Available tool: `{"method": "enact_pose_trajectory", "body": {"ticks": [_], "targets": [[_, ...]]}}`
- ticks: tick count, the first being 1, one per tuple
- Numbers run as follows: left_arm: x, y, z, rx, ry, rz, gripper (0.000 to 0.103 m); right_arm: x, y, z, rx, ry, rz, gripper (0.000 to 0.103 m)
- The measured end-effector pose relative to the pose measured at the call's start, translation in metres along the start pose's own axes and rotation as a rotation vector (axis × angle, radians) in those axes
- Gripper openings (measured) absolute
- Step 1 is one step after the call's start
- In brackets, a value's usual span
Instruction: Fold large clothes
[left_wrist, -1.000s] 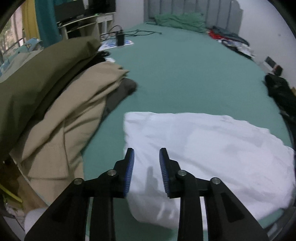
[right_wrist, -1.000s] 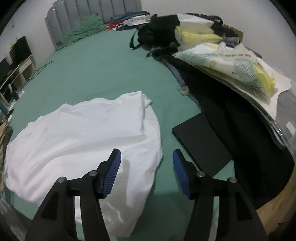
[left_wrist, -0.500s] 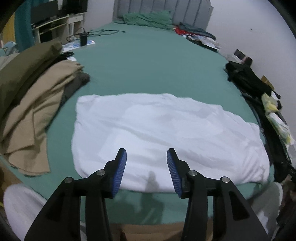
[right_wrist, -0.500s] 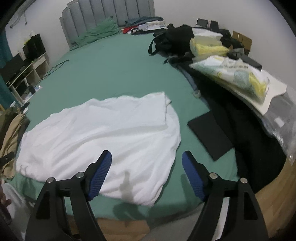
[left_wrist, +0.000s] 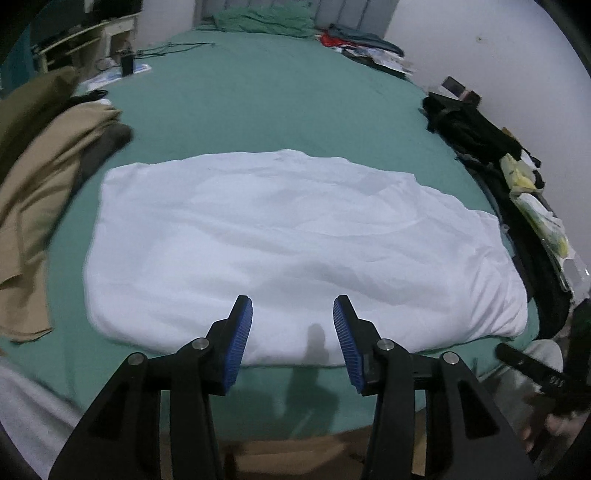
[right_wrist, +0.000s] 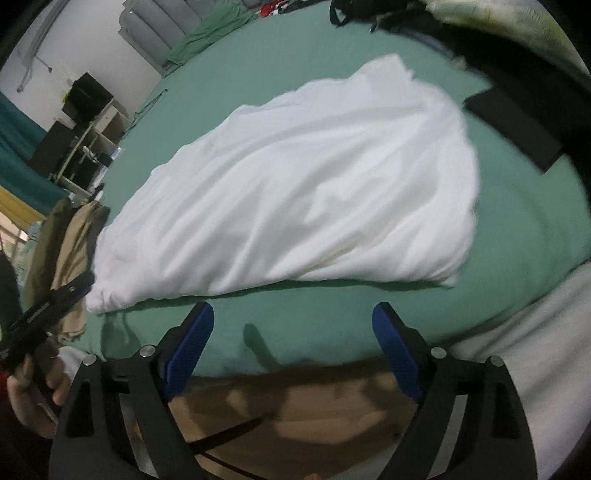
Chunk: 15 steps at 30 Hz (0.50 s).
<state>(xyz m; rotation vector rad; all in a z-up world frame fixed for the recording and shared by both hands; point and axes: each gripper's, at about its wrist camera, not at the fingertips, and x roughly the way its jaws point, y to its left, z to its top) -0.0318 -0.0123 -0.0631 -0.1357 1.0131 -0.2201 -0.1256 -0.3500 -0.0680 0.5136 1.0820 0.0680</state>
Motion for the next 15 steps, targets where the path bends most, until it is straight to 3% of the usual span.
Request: {"method": "enact_pose_trajectory", "body": {"ticks": [4, 7, 8, 15], "targets": [[0.024, -0.011, 0.008, 0.006, 0.003, -0.018, 0.049, 0.009, -0.012, 0.009, 0.064, -0.043, 0.059, 0.089], [0.038, -0.019, 0.014, -0.002, 0.002, -0.022, 0.049, 0.012, -0.023, 0.017, 0.15, -0.089, 0.155, 0.103], [0.041, -0.021, 0.016, -0.005, -0.003, -0.017, 0.052, 0.013, -0.024, 0.019, 0.166, -0.095, 0.174, 0.103], [0.043, -0.029, 0.028, -0.048, -0.044, -0.014, 0.055, 0.004, -0.009, 0.022, 0.125, -0.105, 0.107, 0.103]]}}
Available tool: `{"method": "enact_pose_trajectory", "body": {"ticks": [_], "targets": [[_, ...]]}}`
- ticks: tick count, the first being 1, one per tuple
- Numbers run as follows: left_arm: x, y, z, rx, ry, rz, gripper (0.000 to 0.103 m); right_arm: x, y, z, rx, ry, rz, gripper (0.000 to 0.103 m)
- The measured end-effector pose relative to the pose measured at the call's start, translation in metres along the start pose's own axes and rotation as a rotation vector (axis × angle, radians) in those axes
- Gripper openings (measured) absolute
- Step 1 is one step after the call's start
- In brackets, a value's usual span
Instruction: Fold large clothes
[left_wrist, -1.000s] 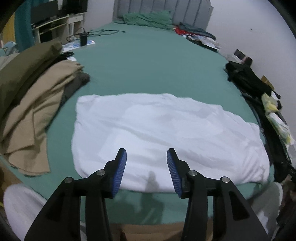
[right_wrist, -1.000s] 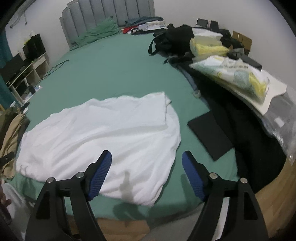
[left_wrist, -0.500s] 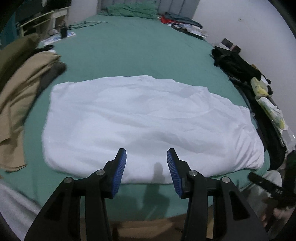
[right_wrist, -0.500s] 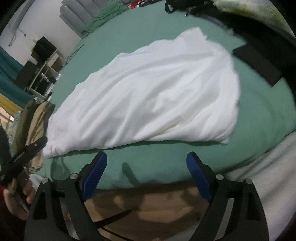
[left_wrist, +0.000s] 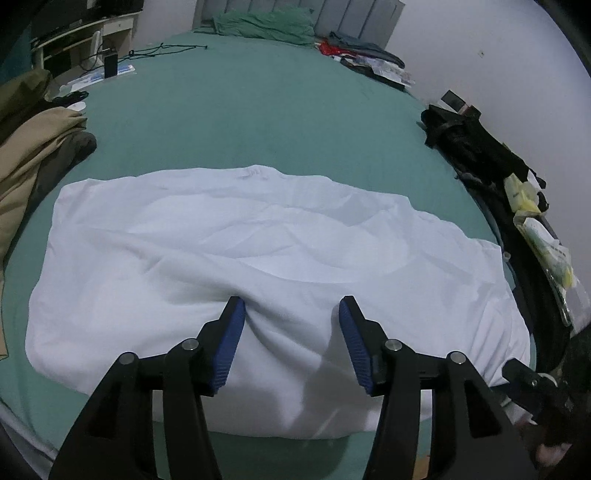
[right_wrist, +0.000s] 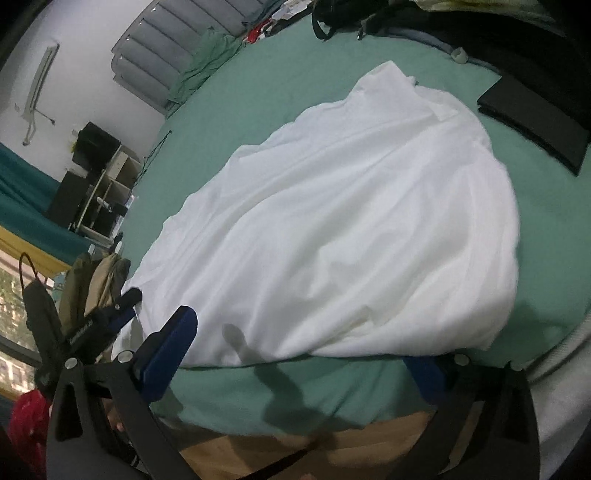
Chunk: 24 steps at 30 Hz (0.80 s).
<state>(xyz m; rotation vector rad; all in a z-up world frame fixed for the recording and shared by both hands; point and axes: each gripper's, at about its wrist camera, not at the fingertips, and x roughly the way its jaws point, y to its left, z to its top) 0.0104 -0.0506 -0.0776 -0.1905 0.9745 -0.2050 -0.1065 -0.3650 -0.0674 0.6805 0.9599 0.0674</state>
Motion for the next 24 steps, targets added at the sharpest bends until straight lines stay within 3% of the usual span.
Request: {"method": "enact_pose_trajectory", "body": {"ticks": [4, 10, 13, 16, 19, 21, 24], "targets": [[-0.016, -0.005, -0.003, -0.001, -0.029, 0.07, 0.055, -0.01, -0.004, 0.006, 0.025, -0.025, -0.023, 0.103], [-0.031, -0.028, 0.001, 0.088, -0.087, 0.055, 0.055, -0.017, -0.005, 0.016, 0.028, -0.093, -0.04, 0.103], [-0.013, -0.031, 0.006, 0.092, -0.055, 0.034, 0.055, -0.005, -0.01, 0.022, 0.023, -0.085, -0.067, 0.103], [0.014, -0.026, 0.007, 0.075, -0.017, 0.026, 0.055, -0.004, -0.028, 0.022, 0.11, -0.125, -0.096, 0.102], [0.034, -0.023, 0.002, 0.068, 0.038, 0.018, 0.055, 0.0, -0.024, 0.023, 0.052, -0.138, -0.124, 0.103], [0.039, -0.026, -0.001, 0.08, 0.041, 0.012, 0.055, 0.007, -0.023, 0.029, 0.045, -0.14, -0.064, 0.103], [0.042, -0.029, -0.004, 0.094, 0.038, 0.028, 0.055, 0.021, -0.018, 0.043, 0.072, -0.155, 0.092, 0.103]]}}
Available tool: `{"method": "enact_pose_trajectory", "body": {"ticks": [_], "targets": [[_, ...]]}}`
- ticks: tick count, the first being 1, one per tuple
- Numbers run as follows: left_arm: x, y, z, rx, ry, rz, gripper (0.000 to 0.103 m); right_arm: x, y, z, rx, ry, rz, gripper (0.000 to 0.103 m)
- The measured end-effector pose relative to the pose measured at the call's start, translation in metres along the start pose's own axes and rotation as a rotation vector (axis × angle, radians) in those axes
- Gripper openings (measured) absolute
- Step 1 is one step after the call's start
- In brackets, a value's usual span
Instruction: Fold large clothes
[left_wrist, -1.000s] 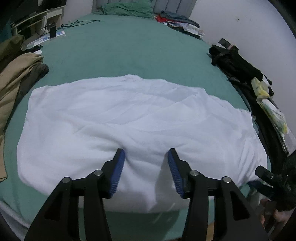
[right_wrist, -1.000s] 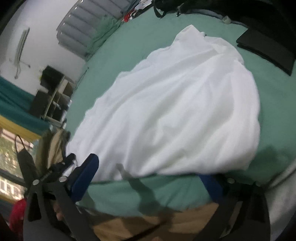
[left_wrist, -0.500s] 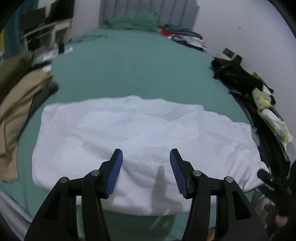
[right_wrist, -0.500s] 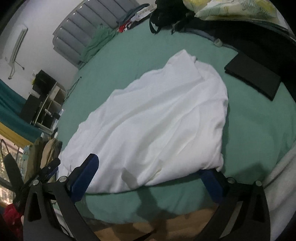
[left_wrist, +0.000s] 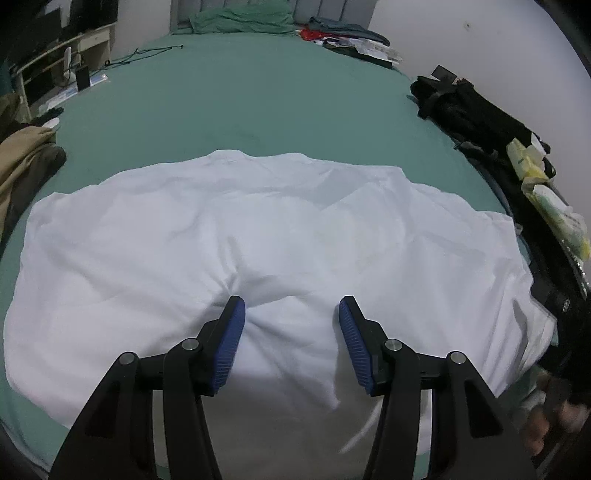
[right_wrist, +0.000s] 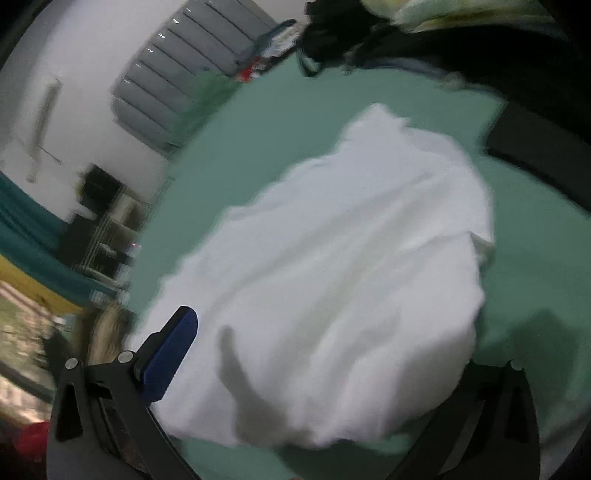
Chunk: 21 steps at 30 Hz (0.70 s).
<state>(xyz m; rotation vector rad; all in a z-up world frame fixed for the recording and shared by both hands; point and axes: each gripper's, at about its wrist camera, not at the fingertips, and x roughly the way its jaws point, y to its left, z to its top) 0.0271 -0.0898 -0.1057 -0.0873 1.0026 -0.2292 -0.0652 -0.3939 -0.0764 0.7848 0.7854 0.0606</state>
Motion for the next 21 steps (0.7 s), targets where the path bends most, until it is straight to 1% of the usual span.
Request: {"method": "enact_pose_trajectory", "body": {"ticks": [2, 4, 5, 6, 7, 8, 9, 10, 11, 13, 18, 21], "targets": [[0.006, 0.001, -0.001, -0.006, 0.013, 0.008, 0.055, 0.015, 0.012, 0.004, -0.047, 0.017, 0.036, 0.103], [0.008, -0.005, -0.002, 0.016, 0.008, 0.041, 0.055, 0.031, 0.016, 0.002, -0.067, 0.058, 0.032, 0.102], [0.01, -0.01, -0.002, 0.03, 0.007, 0.063, 0.055, 0.033, 0.018, 0.002, -0.076, 0.044, 0.034, 0.098], [0.011, -0.014, -0.003, 0.048, 0.004, 0.086, 0.055, 0.032, 0.019, 0.003, -0.076, 0.045, 0.054, 0.069], [0.012, -0.015, -0.003, 0.053, 0.001, 0.093, 0.055, 0.033, 0.018, 0.005, -0.07, 0.055, 0.068, 0.041], [0.013, -0.016, -0.003, 0.048, -0.001, 0.093, 0.055, 0.033, 0.017, 0.008, -0.057, 0.064, 0.081, 0.036], [0.013, -0.016, -0.003, 0.042, -0.001, 0.09, 0.055, 0.031, 0.019, 0.009, -0.066, 0.057, 0.088, 0.028], [0.013, -0.016, -0.002, 0.042, -0.001, 0.088, 0.056, 0.026, 0.024, 0.009, -0.095, 0.047, 0.085, 0.024], [0.013, -0.016, -0.002, 0.045, 0.002, 0.086, 0.056, 0.02, 0.034, 0.01, -0.141, 0.03, 0.075, 0.018], [0.013, -0.016, -0.001, 0.048, 0.009, 0.082, 0.056, 0.014, 0.05, 0.013, -0.196, 0.009, 0.068, 0.015], [0.011, -0.01, 0.002, 0.059, 0.031, 0.055, 0.056, 0.005, 0.097, 0.013, -0.339, -0.017, 0.028, 0.014], [0.012, -0.006, 0.006, 0.082, 0.05, 0.026, 0.056, 0.006, 0.126, 0.009, -0.416, -0.025, 0.002, 0.013]]}}
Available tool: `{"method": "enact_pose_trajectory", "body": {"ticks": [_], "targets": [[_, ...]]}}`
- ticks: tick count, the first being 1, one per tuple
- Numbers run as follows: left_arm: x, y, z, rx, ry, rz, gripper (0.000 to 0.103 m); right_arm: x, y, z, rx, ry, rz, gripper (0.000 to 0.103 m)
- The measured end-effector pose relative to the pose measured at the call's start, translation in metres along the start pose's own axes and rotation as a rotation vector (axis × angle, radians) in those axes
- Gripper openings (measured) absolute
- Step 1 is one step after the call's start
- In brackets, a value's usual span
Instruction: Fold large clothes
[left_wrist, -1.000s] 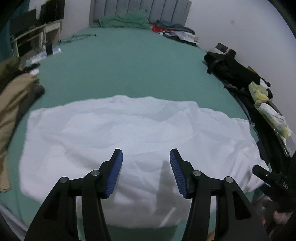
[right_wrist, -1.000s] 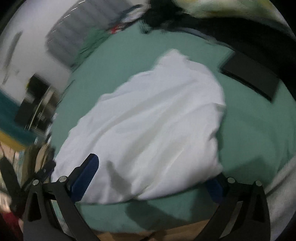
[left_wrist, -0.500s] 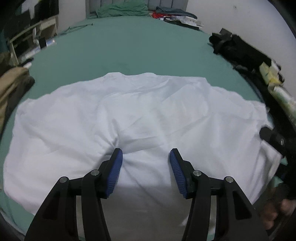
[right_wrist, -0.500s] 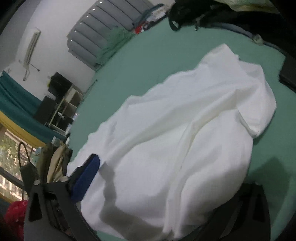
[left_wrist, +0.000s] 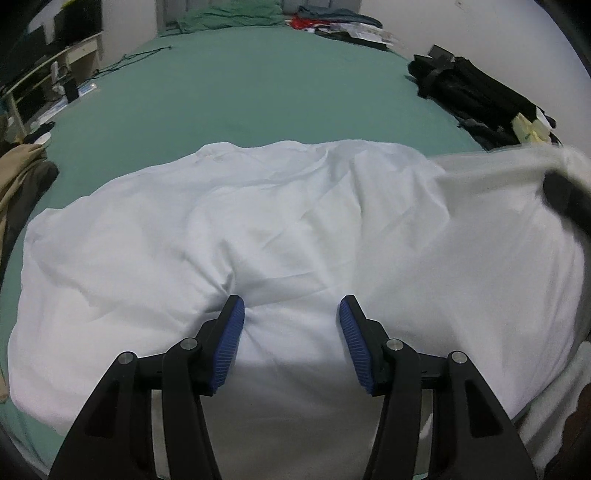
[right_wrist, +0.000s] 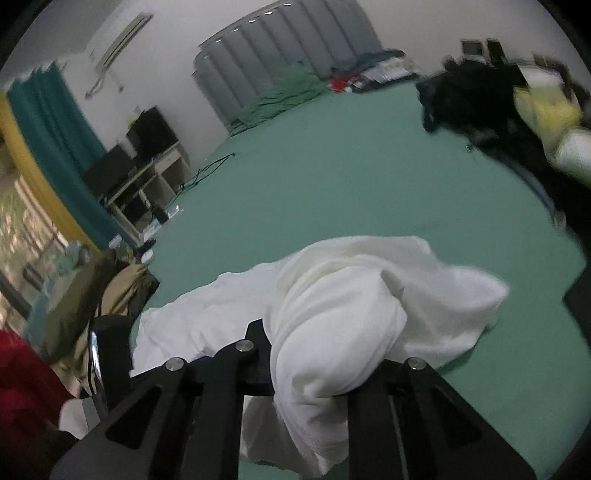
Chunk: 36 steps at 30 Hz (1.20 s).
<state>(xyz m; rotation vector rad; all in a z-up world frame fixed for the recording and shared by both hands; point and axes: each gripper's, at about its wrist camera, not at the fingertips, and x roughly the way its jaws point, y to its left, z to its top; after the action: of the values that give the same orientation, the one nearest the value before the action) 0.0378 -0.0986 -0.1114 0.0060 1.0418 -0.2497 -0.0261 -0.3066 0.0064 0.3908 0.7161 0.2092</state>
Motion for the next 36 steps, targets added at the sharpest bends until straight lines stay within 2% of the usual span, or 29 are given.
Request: {"method": "enact_pose_trajectory", "body": {"ticks": [7, 12, 17, 26, 32, 36], "targets": [[-0.009, 0.029, 0.008, -0.006, 0.028, -0.103, 0.056, 0.004, 0.048, 0.01, -0.126, 0.0, -0.04, 0.013], [-0.032, 0.067, 0.017, -0.051, -0.011, -0.17, 0.056, 0.015, 0.078, 0.013, -0.181, 0.017, -0.057, 0.013], [-0.063, 0.118, 0.026, -0.084, -0.114, -0.093, 0.056, 0.031, 0.112, 0.012, -0.243, 0.03, -0.06, 0.012], [-0.098, 0.237, 0.028, -0.295, -0.21, 0.011, 0.056, 0.074, 0.176, 0.0, -0.366, 0.095, -0.048, 0.012], [-0.111, 0.271, 0.024, -0.335, -0.232, 0.025, 0.056, 0.107, 0.209, -0.025, -0.419, 0.169, -0.022, 0.012], [-0.114, 0.28, 0.021, -0.319, -0.235, 0.023, 0.056, 0.14, 0.231, -0.052, -0.473, 0.309, 0.03, 0.016]]}}
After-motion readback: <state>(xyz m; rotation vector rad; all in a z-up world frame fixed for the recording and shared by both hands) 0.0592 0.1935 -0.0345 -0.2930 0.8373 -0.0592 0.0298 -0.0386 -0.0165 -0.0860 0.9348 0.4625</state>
